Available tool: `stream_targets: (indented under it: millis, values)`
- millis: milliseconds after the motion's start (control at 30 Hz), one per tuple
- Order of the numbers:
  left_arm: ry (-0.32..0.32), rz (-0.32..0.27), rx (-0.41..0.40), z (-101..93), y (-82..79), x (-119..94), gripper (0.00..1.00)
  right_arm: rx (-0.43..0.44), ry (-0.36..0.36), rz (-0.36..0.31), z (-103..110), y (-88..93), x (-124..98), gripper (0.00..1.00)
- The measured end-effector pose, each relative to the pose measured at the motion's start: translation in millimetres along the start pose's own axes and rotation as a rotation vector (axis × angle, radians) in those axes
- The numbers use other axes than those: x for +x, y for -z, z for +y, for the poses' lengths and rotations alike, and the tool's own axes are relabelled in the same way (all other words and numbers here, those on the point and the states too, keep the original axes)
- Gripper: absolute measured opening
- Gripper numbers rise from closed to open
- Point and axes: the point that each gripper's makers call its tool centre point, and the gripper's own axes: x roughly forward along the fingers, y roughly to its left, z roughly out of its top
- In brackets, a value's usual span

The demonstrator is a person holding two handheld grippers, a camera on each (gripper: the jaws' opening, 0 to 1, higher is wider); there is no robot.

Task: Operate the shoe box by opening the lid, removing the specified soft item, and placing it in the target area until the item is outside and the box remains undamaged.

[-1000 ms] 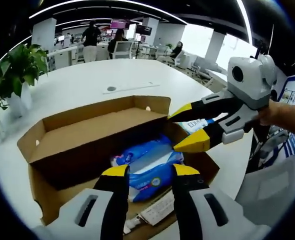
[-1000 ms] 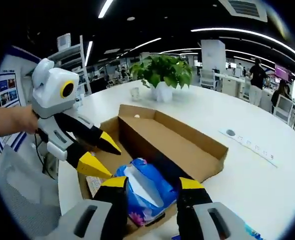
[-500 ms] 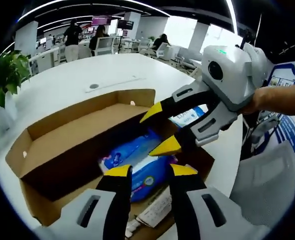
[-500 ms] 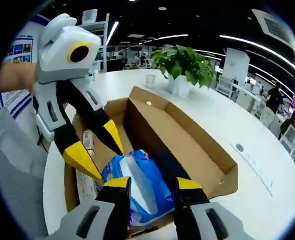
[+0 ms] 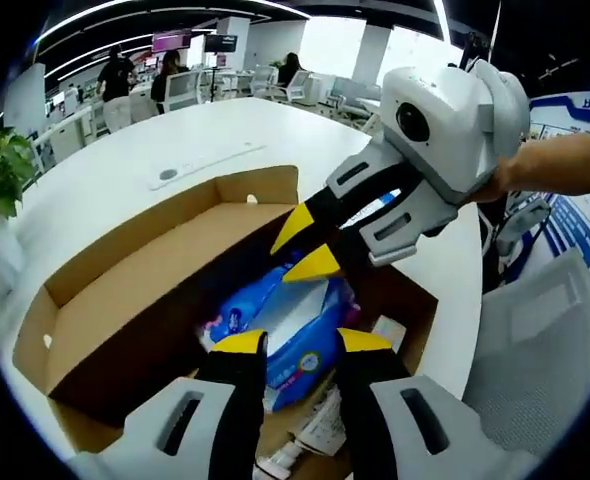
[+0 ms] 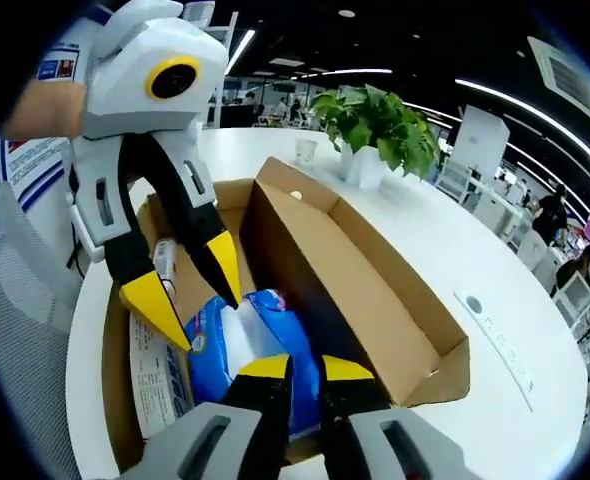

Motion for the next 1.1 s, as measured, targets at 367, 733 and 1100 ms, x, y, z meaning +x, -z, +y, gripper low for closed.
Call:
stream_targets:
  millis: [367, 733, 1100]
  values:
    - [0.051, 0.035, 0.093, -8.4, -3.7, 19, 0.21, 0.006, -0.008, 0.001, 6, -1.1, 1, 0.0]
    - [0.072, 0.118, 0.112, -12.0, 14.0, 30, 0.06, 0.025, -0.01, 0.006, 9, -0.4, -1, 0.0]
    - [0.051, 0.15, 0.104, -13.6, 19.9, 27, 0.0, 0.021, -0.013, -0.002, 10, -2.8, -5, 0.0]
